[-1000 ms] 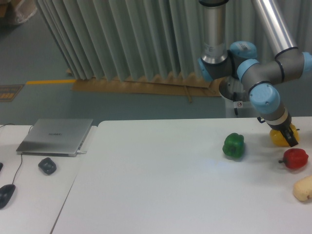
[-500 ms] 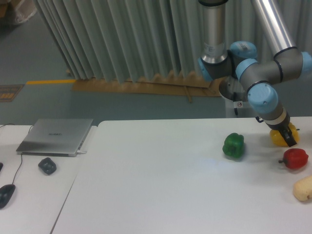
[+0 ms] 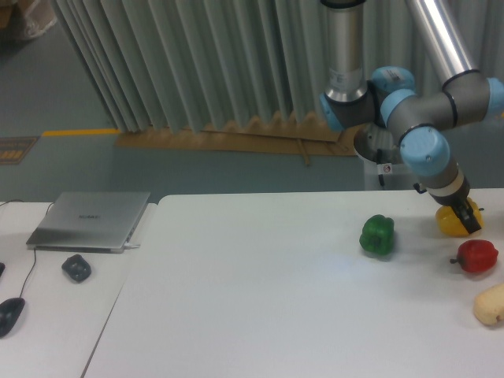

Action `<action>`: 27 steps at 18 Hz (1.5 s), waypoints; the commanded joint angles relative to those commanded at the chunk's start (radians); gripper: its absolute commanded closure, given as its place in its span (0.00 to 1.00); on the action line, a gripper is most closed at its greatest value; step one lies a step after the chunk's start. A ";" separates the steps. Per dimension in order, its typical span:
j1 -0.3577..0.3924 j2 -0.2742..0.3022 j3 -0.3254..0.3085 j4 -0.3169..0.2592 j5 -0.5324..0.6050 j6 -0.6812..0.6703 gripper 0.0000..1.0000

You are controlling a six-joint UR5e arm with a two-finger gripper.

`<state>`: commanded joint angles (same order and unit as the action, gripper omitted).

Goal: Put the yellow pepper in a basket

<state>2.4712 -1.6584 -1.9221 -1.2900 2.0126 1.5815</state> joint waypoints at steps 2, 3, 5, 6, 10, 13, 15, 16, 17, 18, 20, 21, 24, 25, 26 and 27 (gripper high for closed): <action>0.000 0.026 0.015 -0.005 -0.029 0.000 0.00; 0.000 0.034 0.031 -0.005 -0.078 -0.002 0.00; 0.006 0.055 0.054 -0.005 -0.181 -0.005 0.00; 0.008 0.064 0.066 -0.005 -0.228 -0.008 0.00; 0.002 0.135 0.107 -0.029 -0.359 -0.009 0.00; -0.014 0.164 0.199 -0.142 -0.393 -0.009 0.00; -0.038 0.163 0.268 -0.211 -0.451 -0.012 0.00; -0.040 0.164 0.293 -0.239 -0.472 -0.014 0.00; -0.043 0.167 0.293 -0.256 -0.472 -0.015 0.00; -0.048 0.173 0.293 -0.267 -0.472 -0.014 0.00; -0.051 0.181 0.279 -0.291 -0.472 -0.015 0.00; -0.051 0.187 0.276 -0.304 -0.474 -0.015 0.00; -0.057 0.210 0.267 -0.342 -0.477 -0.017 0.00; -0.060 0.213 0.265 -0.350 -0.476 -0.015 0.00; -0.063 0.213 0.262 -0.351 -0.477 -0.017 0.00; -0.070 0.215 0.262 -0.350 -0.477 -0.015 0.00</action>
<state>2.4008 -1.4435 -1.6598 -1.6398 1.5355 1.5662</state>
